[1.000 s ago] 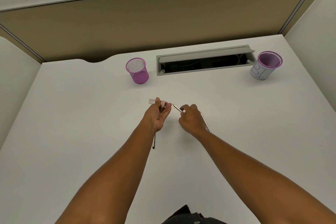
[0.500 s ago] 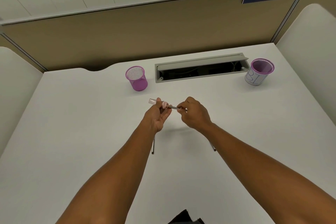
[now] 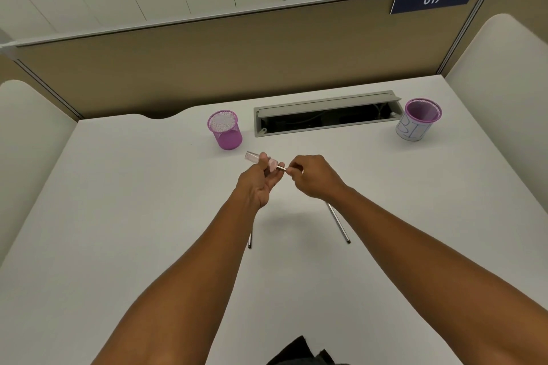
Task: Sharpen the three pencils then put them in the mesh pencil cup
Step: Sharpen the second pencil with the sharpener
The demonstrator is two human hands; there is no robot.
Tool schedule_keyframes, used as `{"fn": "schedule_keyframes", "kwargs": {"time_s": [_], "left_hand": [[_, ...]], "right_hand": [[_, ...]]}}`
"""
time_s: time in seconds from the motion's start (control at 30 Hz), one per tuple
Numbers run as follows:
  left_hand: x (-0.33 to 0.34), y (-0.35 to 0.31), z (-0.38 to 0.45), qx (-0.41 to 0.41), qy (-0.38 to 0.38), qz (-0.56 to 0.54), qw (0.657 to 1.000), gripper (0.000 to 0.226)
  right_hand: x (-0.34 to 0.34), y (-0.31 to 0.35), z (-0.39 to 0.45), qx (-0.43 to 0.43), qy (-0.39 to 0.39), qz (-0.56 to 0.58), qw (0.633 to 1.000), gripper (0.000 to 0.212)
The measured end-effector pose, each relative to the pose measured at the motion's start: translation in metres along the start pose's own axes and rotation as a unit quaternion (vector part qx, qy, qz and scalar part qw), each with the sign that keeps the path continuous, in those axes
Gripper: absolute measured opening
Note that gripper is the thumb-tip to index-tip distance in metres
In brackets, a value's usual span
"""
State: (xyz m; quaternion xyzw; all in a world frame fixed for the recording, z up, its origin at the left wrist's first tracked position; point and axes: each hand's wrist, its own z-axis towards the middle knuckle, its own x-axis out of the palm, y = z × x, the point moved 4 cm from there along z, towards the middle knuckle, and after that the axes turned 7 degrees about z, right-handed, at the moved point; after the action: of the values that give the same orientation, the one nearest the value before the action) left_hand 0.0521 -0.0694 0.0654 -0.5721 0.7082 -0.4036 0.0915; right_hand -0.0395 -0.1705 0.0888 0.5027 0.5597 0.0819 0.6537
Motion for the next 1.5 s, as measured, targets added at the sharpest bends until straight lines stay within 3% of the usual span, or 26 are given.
{"fn": "schedule_keyframes", "kwargs": {"time_s": [0.13,0.33,0.47,0.53,0.67,0.83,0.93,1.07,1.17,1.37,1.43,1.5], "left_hand": [[0.002,-0.009,-0.004,0.012,-0.005,-0.014,1.0,0.029],[0.014,-0.011,-0.02,0.005,0.019,0.004,1.0,0.023],[0.017,-0.011,-0.029,-0.002,0.023,0.007,1.0,0.022],[0.017,-0.01,-0.032,-0.003,0.021,0.0,1.0,0.022],[0.017,-0.015,-0.035,0.004,0.016,0.014,1.0,0.028],[0.02,-0.016,-0.045,0.0,0.017,0.029,0.999,0.03],[0.023,-0.015,-0.052,-0.003,0.031,0.027,0.999,0.027],[0.025,-0.011,-0.059,-0.003,0.026,0.027,0.999,0.024],[0.024,-0.013,-0.062,0.007,0.02,0.042,0.999,0.029],[0.025,-0.018,-0.074,0.016,0.003,0.045,0.999,0.036],[0.026,-0.017,-0.079,0.012,0.003,0.043,0.999,0.036],[0.027,-0.016,-0.084,0.008,0.01,0.036,0.999,0.033]], "right_hand": [[-0.015,0.005,-0.016,-0.054,-0.064,-0.124,0.989,0.025],[-0.022,0.013,-0.04,-0.137,-0.172,-0.215,0.951,0.026],[-0.028,0.013,-0.032,0.048,-0.074,-0.137,0.987,0.035],[-0.03,0.013,-0.026,0.096,-0.037,-0.08,0.991,0.04],[-0.031,0.019,-0.035,0.021,-0.048,-0.054,0.997,0.025],[-0.036,0.029,-0.048,-0.071,-0.123,-0.193,0.971,0.027],[-0.041,0.028,-0.05,-0.005,-0.102,-0.229,0.968,0.035],[-0.045,0.027,-0.044,0.131,0.01,0.004,0.991,0.04],[-0.046,0.033,-0.05,0.076,0.022,-0.034,0.996,0.041],[-0.049,0.042,-0.068,-0.07,-0.121,-0.212,0.967,0.026],[-0.05,0.047,-0.073,-0.077,-0.134,-0.252,0.955,0.027],[-0.054,0.047,-0.071,-0.003,-0.113,-0.227,0.967,0.029]]}}
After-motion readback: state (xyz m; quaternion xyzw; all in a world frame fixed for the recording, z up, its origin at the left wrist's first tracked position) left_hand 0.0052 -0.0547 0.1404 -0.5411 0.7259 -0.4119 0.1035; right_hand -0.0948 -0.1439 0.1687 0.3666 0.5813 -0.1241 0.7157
